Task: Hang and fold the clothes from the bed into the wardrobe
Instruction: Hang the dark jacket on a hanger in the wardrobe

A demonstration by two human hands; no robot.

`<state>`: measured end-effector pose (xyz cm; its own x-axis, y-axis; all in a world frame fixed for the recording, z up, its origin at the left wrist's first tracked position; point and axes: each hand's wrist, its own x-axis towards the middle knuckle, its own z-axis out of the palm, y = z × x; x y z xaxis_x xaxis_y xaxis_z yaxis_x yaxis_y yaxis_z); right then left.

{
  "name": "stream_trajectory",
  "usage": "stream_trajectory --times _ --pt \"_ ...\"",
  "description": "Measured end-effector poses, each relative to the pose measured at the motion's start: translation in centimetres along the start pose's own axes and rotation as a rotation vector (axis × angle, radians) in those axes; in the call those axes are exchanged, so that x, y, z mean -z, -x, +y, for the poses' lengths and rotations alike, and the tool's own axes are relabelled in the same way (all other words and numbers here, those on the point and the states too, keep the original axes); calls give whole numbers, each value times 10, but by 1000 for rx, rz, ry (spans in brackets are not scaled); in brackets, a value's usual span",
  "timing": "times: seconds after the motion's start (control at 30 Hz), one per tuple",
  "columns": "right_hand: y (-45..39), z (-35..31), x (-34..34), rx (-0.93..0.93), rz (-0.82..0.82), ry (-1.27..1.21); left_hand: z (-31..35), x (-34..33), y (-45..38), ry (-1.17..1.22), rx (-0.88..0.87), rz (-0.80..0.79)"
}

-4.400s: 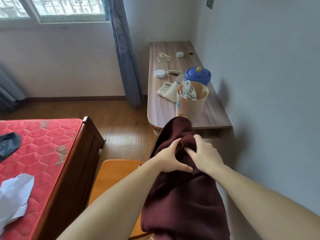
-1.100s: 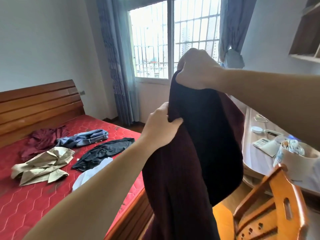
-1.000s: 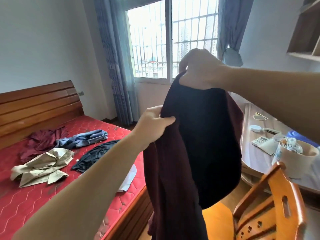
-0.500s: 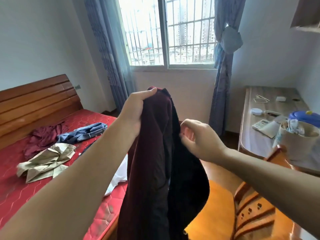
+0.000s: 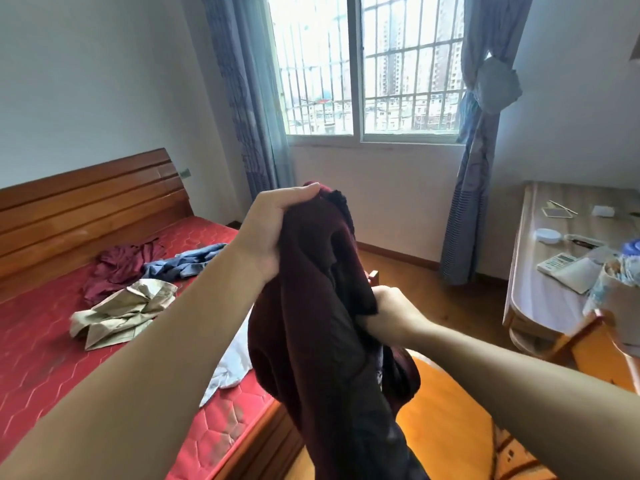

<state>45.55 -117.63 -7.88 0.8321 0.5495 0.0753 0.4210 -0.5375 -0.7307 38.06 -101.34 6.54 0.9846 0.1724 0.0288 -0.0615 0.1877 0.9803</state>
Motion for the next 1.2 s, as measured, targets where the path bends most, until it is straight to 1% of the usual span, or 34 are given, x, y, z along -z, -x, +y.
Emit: stream_trajectory --times 0.07,0.13,0.2,0.23,0.3,0.37,0.43,0.5,0.53,0.6,0.7,0.77,0.8,0.83,0.9,0.97,1.0,1.07,1.13,1.2 --pt "-4 3 17 41 -44 102 9 17 5 -77 -3 3" --pt "-10 10 35 95 -97 246 16 30 12 -203 -23 25" --pt "-14 16 49 118 -104 333 18 37 20 -436 -76 82" --pt "-17 19 54 114 -94 343 20 40 23 -612 -120 105" --pt "-20 21 59 102 -55 268 21 49 26 -988 -199 103" --pt "-21 18 62 90 -5 102 21 58 29 -1287 -162 53" --pt "-20 9 64 104 52 -66 16 64 30 -1483 -111 -42" --pt "-12 -12 64 128 58 -195 1 64 27 -1635 -94 -127" --pt "-7 -24 64 145 44 -245 -8 64 24 -1691 -96 -138" --pt "5 -48 63 181 12 -305 -23 65 17 -1717 -85 -117" --pt "22 -77 63 235 -32 -275 -36 69 9 -1731 -76 -65" --pt "30 -90 64 239 -47 -272 -39 76 6 -1763 -91 12" --pt "32 -94 66 229 -56 -278 -38 81 5 -1732 -120 71" --pt "36 -96 69 217 -72 -295 -35 86 4 -1676 -175 134" --pt "42 -96 73 205 -160 -316 -23 96 3 -1570 -348 272" --pt "48 -93 80 181 -233 -306 -5 100 2 -1558 -510 386" --pt "50 -92 83 173 -248 -303 3 99 1 -1578 -547 418" --pt "52 -94 90 184 -237 -258 16 97 0 -1631 -533 425" --pt "50 -99 100 182 -188 -175 25 95 3 -1682 -432 380" --pt "44 -106 109 198 -82 -61 27 95 9 -1702 -313 320"
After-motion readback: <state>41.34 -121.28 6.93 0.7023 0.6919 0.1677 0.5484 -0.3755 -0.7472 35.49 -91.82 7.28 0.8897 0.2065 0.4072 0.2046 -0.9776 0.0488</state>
